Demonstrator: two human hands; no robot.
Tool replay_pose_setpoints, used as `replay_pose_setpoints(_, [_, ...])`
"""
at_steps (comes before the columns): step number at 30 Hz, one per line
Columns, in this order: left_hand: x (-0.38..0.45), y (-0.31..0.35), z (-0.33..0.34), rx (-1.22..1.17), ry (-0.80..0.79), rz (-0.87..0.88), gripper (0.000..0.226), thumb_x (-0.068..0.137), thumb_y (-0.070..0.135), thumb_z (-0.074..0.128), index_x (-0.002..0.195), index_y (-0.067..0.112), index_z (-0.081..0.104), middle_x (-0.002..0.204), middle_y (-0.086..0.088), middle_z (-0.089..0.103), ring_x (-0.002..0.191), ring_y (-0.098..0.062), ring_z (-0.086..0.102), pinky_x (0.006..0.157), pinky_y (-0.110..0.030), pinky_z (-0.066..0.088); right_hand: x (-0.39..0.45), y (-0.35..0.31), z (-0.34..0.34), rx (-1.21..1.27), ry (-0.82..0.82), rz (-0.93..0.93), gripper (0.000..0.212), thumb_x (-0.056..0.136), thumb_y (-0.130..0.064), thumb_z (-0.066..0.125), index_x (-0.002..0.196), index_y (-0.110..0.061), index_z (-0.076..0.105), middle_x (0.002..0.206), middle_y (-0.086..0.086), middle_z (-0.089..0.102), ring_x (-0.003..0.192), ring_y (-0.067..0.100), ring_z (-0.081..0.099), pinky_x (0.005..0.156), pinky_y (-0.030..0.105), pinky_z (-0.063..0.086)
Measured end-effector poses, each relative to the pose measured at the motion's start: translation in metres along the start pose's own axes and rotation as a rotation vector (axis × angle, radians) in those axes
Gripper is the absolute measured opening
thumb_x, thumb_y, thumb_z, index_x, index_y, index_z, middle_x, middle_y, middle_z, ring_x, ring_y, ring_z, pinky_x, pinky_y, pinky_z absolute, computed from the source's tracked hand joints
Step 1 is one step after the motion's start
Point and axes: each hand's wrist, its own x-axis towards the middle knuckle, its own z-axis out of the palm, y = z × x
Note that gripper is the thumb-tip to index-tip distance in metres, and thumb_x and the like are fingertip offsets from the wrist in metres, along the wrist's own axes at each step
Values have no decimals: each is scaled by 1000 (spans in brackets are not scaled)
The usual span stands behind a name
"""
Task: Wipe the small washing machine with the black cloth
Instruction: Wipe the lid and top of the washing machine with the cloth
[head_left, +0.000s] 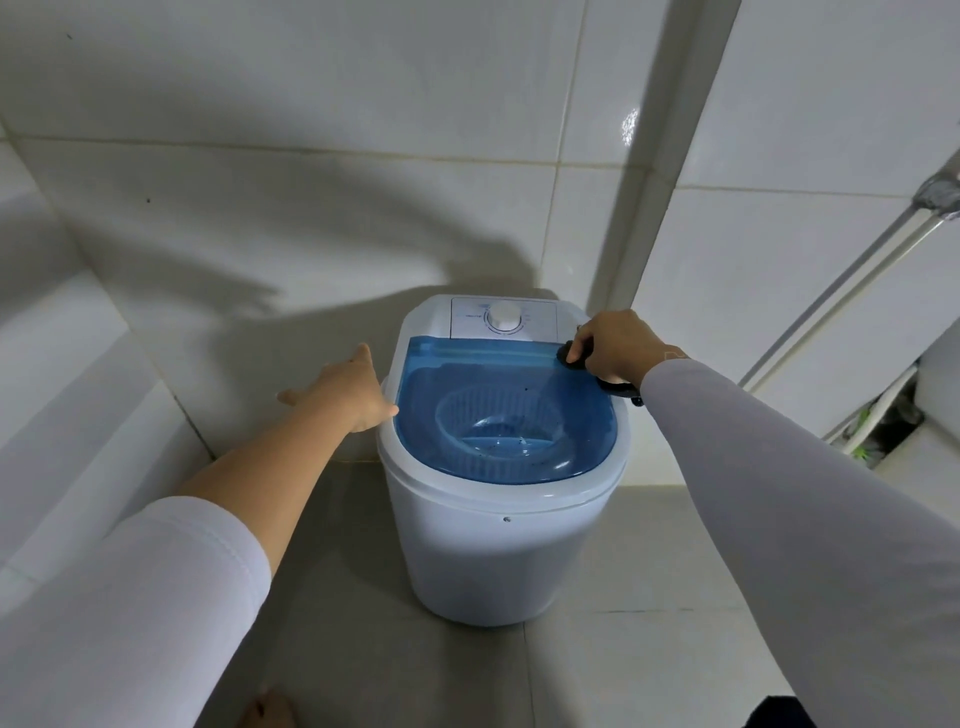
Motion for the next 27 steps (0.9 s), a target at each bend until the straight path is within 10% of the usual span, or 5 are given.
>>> replay_pose_setpoints(5, [5,0,3,-20,-2,4,93,88,41,62,153,22,-3,157,-11,27,141,-37,31,112,-62,25,-9,16,-2,44,17,44,29,84,-6,49,93,-17,74,114,10,64,104,30,57,86,31,49])
replay_pose_setpoints(9, [10,-3,8,-74,-3,22,94,86,40,63,153,23,-1,156,-11,30,138,-38,37,110,-58,33,-14,15,-15,39,19,90,25,85,-8,49,94,-13,72,107,10,64,85,29,57,63,30,50])
replay_pose_setpoints(18, [12,-7,12,-182,-7,55,95,87,36,63,153,20,-3,156,-11,29,138,-37,36,111,-58,31,17,-98,-10,-43,-64,-354,41,84,-7,51,118,-29,57,126,4,59,113,27,55,92,33,45])
replay_pose_setpoints(27, [17,-13,17,-273,-25,56,95,87,36,62,153,21,-5,156,-13,27,139,-37,34,112,-57,28,17,-156,22,-236,-202,-449,34,88,-9,52,117,-22,64,127,1,56,114,22,54,89,26,46])
